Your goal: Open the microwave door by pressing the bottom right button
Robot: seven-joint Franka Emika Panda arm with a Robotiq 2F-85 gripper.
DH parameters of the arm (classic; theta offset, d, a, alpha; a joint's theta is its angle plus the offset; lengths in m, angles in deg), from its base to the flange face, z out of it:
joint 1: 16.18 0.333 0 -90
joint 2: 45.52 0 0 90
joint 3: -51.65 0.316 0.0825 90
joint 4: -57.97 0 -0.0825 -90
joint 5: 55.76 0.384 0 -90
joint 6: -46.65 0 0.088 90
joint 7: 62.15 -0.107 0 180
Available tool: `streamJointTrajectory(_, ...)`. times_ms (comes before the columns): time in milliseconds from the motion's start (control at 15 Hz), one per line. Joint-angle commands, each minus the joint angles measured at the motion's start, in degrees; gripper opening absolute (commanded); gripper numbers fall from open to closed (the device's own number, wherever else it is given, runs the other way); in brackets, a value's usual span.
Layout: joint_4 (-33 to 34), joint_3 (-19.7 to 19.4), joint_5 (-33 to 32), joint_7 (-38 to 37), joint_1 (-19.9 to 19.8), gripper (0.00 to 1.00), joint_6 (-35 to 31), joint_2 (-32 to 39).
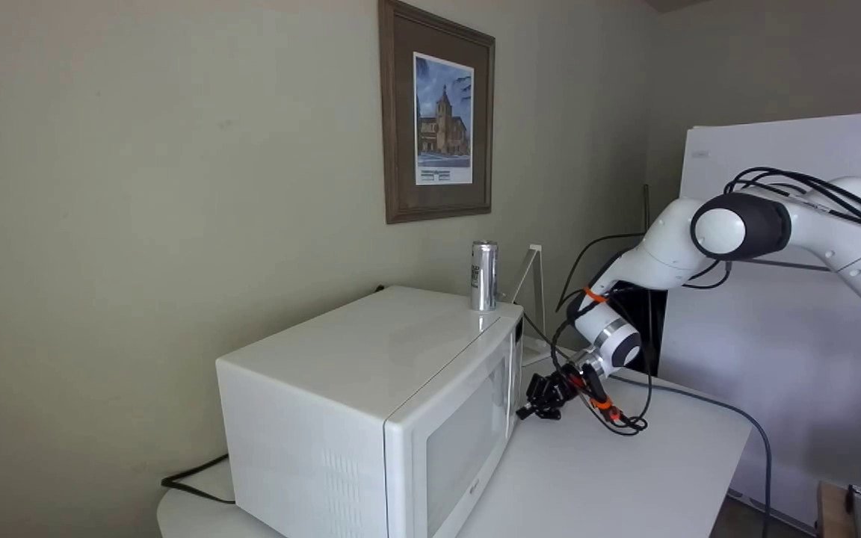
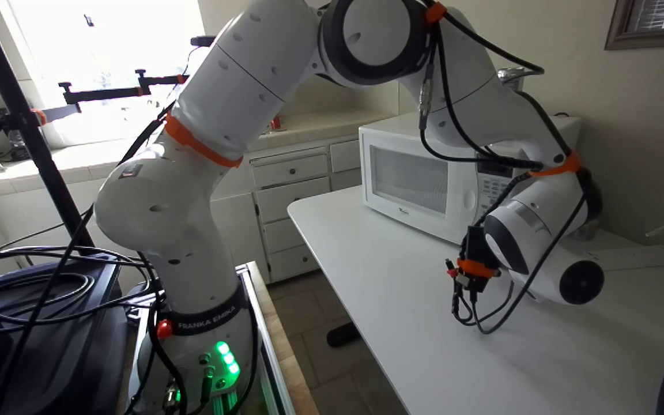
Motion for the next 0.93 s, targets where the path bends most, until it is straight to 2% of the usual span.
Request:
streamJointTrajectory(0,2.45,0.77,3.87,-1.14,0.88,0.00,-2.01,2.60)
streamJointTrajectory(667,2.17,1.69,10.03,3.57,0.15,0.00,0.38,3.93)
streamJointTrajectory(867,1.98,0.53,7.83,3.47,1.25,0.00,0.82,4.38)
